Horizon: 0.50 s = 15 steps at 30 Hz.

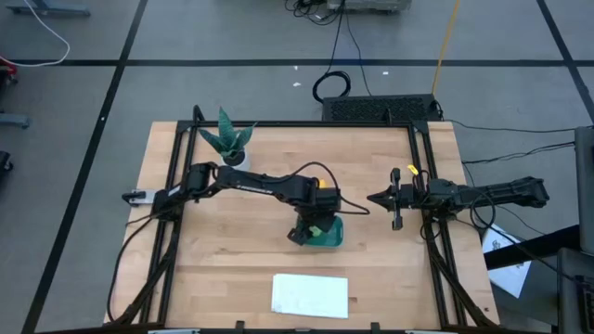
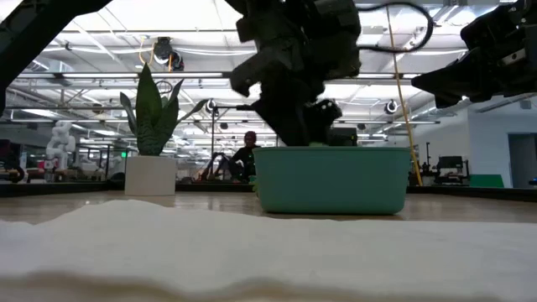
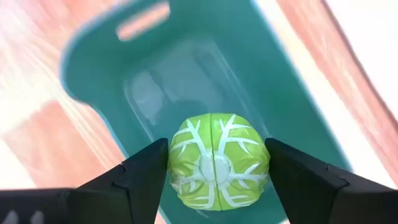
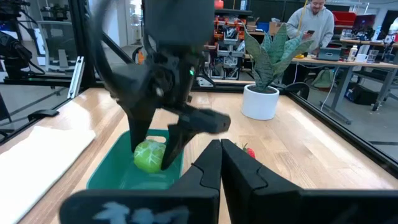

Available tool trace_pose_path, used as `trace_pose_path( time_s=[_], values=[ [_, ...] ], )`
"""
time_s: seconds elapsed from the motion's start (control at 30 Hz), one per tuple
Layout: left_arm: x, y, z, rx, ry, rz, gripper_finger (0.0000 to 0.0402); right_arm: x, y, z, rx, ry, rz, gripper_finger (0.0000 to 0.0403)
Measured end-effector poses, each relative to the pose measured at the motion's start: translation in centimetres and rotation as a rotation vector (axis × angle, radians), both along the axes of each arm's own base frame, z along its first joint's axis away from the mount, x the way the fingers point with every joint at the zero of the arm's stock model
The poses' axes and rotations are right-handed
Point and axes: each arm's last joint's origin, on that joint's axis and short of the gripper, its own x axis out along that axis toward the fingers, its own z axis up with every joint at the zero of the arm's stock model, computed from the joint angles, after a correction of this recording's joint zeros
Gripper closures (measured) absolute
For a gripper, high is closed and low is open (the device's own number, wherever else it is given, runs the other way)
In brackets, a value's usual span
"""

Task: Pick and placing Produce into tupperware
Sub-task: Put the cabbage into the blue bin

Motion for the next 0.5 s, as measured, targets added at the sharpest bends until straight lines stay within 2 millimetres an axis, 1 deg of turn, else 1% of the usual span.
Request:
trace_pose_path(
  time_s=[0.1, 0.37, 0.5],
  values=[
    [-0.01, -0.11, 0.4, 0.0, 0.003, -0.002, 0.014, 0.0, 0.0, 0.0, 0.0, 0.0, 0.0, 0.0403],
    [-0.33, -0.01, 0.05, 0.014, 0.031, -0.013, 0.0141, 0.0, 0.0, 0.0, 0.001, 0.0, 0.0, 0.0403],
    [-0.36, -0.03, 0.05, 0.019, 0.028, -0.034, 0.0154, 0.0, 0.0, 0.0, 0.001, 0.0, 0.0, 0.0403]
  ],
)
